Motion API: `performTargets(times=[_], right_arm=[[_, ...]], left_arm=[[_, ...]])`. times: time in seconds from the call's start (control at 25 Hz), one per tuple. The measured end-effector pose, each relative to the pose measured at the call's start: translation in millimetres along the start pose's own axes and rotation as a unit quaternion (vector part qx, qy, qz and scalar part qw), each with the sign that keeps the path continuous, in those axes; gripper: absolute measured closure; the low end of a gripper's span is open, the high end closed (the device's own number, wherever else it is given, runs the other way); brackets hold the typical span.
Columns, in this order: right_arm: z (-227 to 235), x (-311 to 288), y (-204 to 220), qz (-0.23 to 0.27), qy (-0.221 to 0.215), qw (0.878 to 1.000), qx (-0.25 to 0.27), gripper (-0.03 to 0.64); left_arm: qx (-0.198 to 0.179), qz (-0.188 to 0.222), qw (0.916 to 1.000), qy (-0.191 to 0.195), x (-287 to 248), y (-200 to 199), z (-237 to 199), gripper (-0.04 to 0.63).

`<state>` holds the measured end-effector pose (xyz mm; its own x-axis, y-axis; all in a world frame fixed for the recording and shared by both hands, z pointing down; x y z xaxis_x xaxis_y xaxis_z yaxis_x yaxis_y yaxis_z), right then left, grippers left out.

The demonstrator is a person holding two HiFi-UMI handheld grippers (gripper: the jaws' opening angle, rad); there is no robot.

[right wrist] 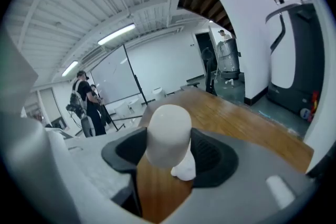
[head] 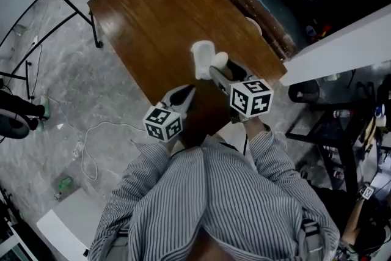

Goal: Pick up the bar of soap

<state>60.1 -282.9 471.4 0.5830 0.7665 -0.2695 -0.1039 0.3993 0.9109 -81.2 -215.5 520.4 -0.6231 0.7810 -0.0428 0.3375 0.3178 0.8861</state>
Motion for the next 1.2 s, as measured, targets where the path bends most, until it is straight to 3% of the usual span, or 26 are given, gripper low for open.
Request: performTargets(times=[0.16, 0.4, 0.64, 1.2], right_arm=[[-11, 42, -16, 0.078, -0.029, 0.996, -0.044, 0.353], [-23, 83, -26, 0.176, -0.090, 0.978, -0.073, 0.353], [-24, 96, -13, 0.196, -0.115, 0.967, -0.114, 0.353], [-30, 92, 7, 0.167, -0.122, 0.970, -0.129, 0.353]], left_arm=[[-0.004, 0.007, 0.9999, 0.010, -1, -4, 15, 0.566], [-0.007, 0.015, 0.9995, 0.027, -5, -8, 36, 0.567], [-0.012, 0.022, 0.9992, 0.032, -5, -10, 47, 0.574], [-0.016, 0.065, 0.9975, 0.022, 7, -24, 49, 0.578]])
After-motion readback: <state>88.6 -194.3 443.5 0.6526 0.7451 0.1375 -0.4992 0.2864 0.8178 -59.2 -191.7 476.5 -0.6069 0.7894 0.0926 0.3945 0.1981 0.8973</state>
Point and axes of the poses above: the fingertips, and each gripper's own axes: x backward along the fingers, z to its right, y out of its underside, the point moved 5 cm from there along x, backward along the fingers, and after that the axes turned 13 degrees about z, right-handed, at the moved point
